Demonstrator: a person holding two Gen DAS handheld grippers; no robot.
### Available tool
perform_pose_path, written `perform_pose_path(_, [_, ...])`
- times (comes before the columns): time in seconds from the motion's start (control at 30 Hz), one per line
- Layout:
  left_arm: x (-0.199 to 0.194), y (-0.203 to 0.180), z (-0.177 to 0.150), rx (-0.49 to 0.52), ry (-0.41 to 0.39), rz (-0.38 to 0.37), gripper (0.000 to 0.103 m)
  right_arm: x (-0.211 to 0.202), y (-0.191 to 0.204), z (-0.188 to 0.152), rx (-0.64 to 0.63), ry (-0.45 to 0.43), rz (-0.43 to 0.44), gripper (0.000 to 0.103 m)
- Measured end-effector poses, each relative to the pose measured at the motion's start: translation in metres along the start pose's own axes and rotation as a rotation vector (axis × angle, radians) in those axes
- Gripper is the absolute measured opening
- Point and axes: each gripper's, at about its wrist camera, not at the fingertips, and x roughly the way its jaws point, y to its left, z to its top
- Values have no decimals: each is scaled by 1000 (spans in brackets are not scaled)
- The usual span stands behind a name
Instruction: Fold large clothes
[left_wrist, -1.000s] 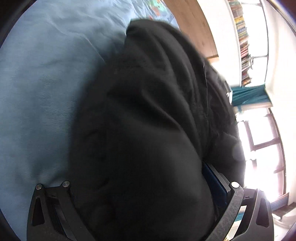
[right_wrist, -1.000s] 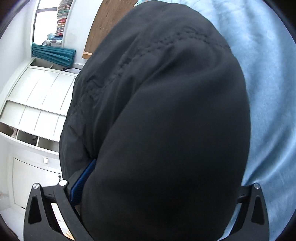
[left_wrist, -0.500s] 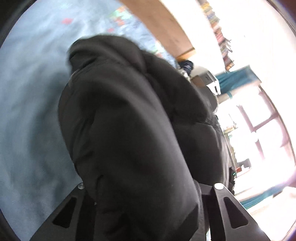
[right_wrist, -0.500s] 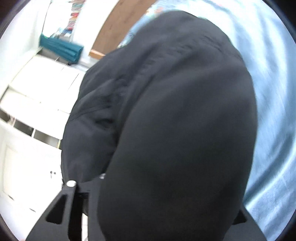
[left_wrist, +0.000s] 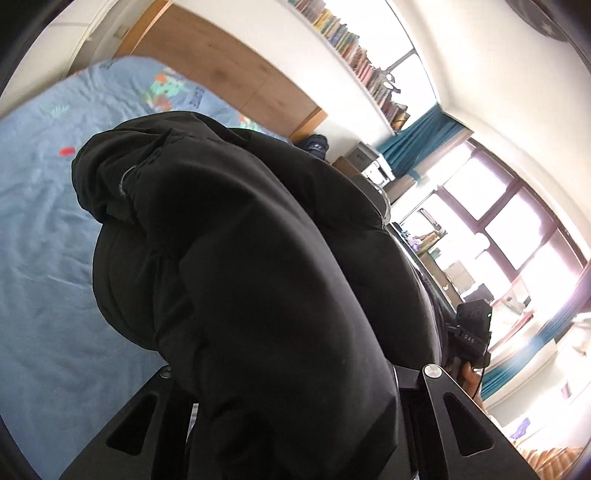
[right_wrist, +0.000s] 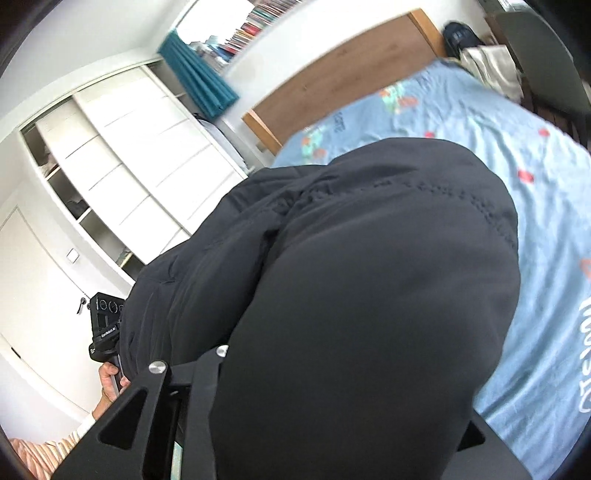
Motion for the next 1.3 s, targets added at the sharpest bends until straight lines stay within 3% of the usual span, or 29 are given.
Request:
perform_pose_path(0.2, [-19, -11, -22, 21, 1, 15, 23, -43, 42, -13, -39, -27, -5, 24])
perform_pose_path(0.3, [-15, -2, -42, 14, 37, 51, 24, -48, 42, -37, -32, -10, -21, 24])
perform_pose_path(0.47, [-2, 24, -93, -26, 148, 158, 24, -31, 9, -89, 38, 83, -89, 24])
perform_pose_path(0.57, [-15, 53, -115, -86, 168, 169, 26, -28, -14, -118, 94, 115, -103, 25])
perform_pose_path(0.63, [-23, 68, -118, -130, 170, 178, 35, -34, -27, -132, 132, 114, -92, 25])
perform_pose_path(0.7, [-23, 88, -117, -176, 186, 208, 42, -39, -35, -141, 153, 126, -89, 29])
perform_pose_path(0.83, [-37, 95, -129, -234, 191, 242, 58, -49, -66, -162, 223, 177, -137, 52])
perform_pose_path(0.97, [-61, 97, -138, -269, 198, 231, 60, -66, -89, -175, 279, 194, -170, 71])
perform_pose_path(1.17, [-73, 101, -132, -299, 175, 270, 65, -107, -100, -183, 298, 160, -249, 74])
perform_pose_path(1.23, [-84, 104, -131, -299, 154, 311, 73, -121, -100, -182, 310, 143, -273, 74])
perform_pose_path(1.3, [-105, 102, -132, -279, 122, 370, 75, -135, -95, -183, 312, 121, -296, 74])
